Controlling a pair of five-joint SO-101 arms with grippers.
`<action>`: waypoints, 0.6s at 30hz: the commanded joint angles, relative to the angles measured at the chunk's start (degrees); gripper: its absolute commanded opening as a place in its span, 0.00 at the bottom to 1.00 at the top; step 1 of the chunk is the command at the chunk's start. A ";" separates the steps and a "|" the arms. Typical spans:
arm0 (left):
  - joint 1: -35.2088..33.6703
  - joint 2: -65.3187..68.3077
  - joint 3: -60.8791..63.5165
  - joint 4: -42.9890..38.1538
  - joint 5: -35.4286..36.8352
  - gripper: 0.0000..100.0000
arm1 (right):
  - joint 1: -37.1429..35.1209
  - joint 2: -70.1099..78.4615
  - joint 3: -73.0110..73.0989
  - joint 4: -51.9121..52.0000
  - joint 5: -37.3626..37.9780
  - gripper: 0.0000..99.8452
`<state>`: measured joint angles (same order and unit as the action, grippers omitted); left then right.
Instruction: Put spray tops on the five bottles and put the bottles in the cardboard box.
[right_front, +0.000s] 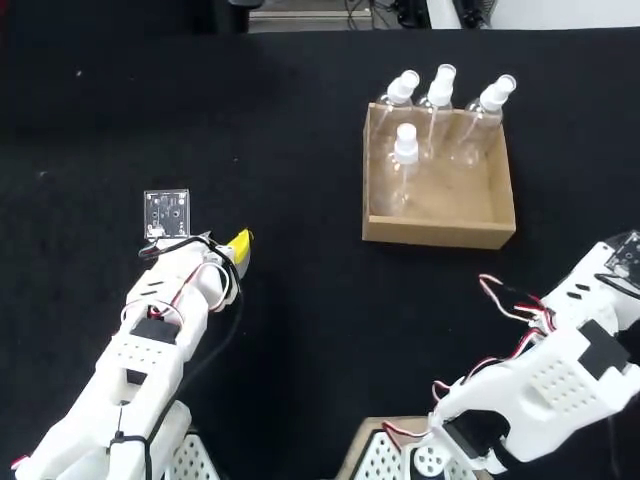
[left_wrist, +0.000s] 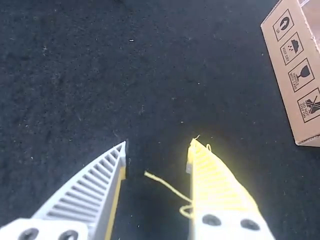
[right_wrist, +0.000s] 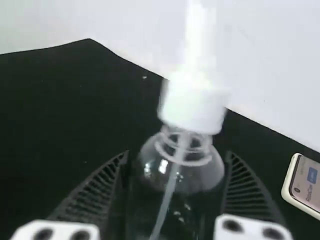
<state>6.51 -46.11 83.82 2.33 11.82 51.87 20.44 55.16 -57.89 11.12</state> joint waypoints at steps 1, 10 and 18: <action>0.48 -1.14 -0.48 -1.14 -0.09 0.20 | 0.62 -4.00 0.84 0.26 0.00 0.32; 0.40 -1.14 -0.48 -1.14 -0.18 0.20 | -0.26 -4.53 1.01 -0.18 0.00 0.35; 0.40 -1.14 -0.48 -1.14 -0.18 0.20 | -0.26 -8.92 1.71 1.05 -0.09 0.35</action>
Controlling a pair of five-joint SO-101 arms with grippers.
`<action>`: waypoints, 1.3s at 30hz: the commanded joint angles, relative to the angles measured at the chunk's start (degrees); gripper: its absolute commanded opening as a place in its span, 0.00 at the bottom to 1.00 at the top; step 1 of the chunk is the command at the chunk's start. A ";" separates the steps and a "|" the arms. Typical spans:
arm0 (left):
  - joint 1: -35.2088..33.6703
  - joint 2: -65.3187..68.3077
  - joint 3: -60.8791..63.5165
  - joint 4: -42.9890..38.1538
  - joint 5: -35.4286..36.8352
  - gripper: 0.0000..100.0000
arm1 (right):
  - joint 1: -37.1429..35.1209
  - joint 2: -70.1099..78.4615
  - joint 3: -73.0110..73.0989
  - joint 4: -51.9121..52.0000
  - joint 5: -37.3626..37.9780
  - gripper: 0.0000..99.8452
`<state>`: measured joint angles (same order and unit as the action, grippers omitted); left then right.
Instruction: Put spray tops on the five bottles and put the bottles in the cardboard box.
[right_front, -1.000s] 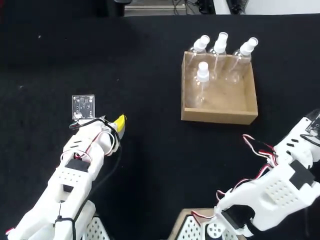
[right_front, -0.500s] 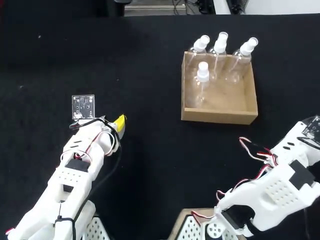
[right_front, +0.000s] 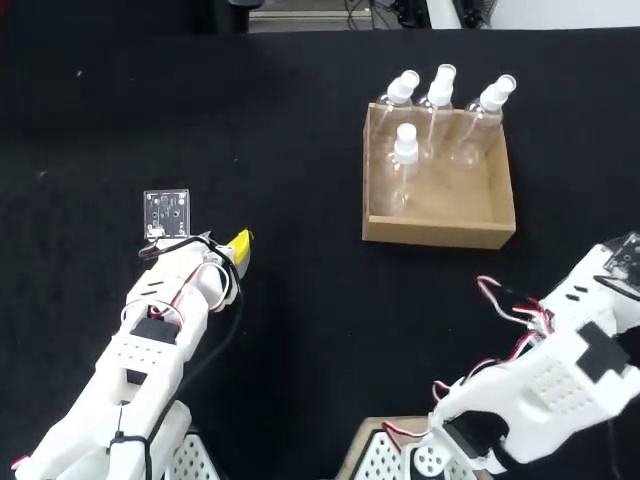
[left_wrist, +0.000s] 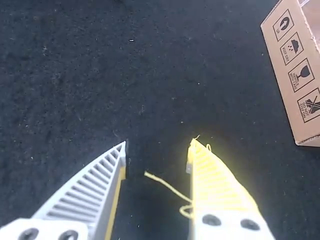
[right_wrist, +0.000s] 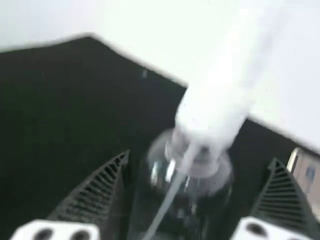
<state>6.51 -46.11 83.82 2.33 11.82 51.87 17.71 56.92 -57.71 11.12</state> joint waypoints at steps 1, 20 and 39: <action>0.40 -1.14 -0.48 -1.14 -0.18 0.20 | -0.26 -7.52 0.66 1.14 -0.09 0.35; 0.40 -1.14 -0.48 -1.14 -0.18 0.20 | -0.26 -3.47 -5.14 9.58 0.26 0.35; 0.40 -1.14 -0.48 -1.14 -0.26 0.20 | -0.53 -4.44 -4.70 9.76 0.00 0.01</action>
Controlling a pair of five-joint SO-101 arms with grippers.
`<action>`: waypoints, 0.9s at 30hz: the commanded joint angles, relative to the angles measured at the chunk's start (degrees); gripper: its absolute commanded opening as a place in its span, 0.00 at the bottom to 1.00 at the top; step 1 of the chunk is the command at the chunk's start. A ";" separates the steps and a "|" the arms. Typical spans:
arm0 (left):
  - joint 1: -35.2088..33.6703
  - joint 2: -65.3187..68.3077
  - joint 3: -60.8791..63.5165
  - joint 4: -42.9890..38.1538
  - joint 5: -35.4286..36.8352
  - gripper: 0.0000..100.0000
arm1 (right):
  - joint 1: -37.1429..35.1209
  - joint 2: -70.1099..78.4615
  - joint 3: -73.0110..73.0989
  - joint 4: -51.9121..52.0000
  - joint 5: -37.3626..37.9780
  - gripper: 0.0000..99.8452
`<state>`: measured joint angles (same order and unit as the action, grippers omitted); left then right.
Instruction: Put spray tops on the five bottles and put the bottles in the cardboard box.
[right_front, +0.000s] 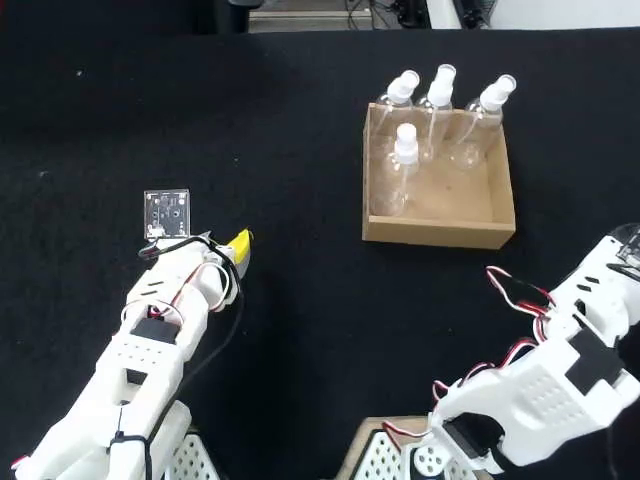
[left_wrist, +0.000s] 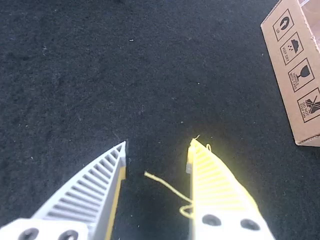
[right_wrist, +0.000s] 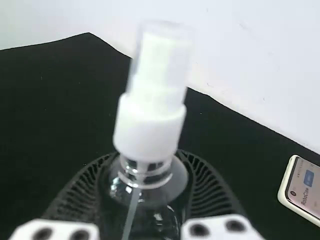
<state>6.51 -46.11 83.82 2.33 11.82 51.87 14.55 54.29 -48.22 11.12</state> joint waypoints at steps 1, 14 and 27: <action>0.40 -1.14 -0.48 -1.14 -0.26 0.20 | -0.53 -2.33 -1.54 0.35 -0.09 0.01; 0.40 -1.14 -0.04 -1.23 -0.26 0.20 | -10.29 -40.66 2.86 30.24 -4.22 0.01; 0.40 -1.14 -0.04 -1.23 -0.35 0.20 | -30.33 -50.59 -1.80 47.12 -9.32 0.01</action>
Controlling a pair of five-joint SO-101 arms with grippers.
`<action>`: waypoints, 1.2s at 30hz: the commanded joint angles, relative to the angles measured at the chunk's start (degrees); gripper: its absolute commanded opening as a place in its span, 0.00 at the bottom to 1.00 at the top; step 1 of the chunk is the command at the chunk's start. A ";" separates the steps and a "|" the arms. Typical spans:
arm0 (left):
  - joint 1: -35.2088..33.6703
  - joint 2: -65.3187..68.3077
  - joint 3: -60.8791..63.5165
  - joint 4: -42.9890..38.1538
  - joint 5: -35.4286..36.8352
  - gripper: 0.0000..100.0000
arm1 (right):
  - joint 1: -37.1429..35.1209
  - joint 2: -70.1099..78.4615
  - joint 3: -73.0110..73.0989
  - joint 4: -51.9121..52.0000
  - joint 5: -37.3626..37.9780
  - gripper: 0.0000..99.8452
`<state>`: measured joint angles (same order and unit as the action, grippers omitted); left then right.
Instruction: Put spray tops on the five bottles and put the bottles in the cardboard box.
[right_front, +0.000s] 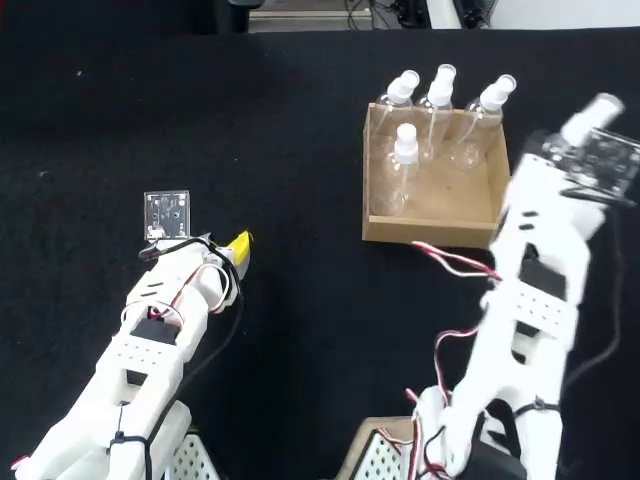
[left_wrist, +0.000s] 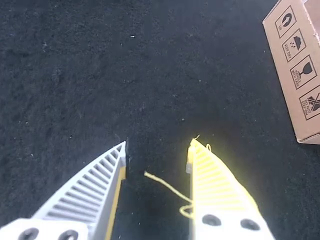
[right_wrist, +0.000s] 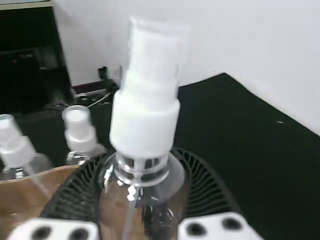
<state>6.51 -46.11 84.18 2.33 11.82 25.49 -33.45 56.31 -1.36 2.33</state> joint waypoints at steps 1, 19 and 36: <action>0.40 -1.14 -0.40 -1.23 -0.35 0.20 | -5.10 -1.89 -4.09 0.18 -0.44 0.01; 0.40 -1.14 -0.40 -1.41 -0.35 0.20 | -6.59 19.56 3.82 -28.48 -0.18 0.01; 0.40 -1.14 -0.40 -1.41 -0.26 0.20 | -6.51 32.75 5.23 -40.18 -0.09 0.01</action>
<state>6.51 -46.11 84.18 2.24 11.82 18.99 -0.66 61.67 -39.34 2.33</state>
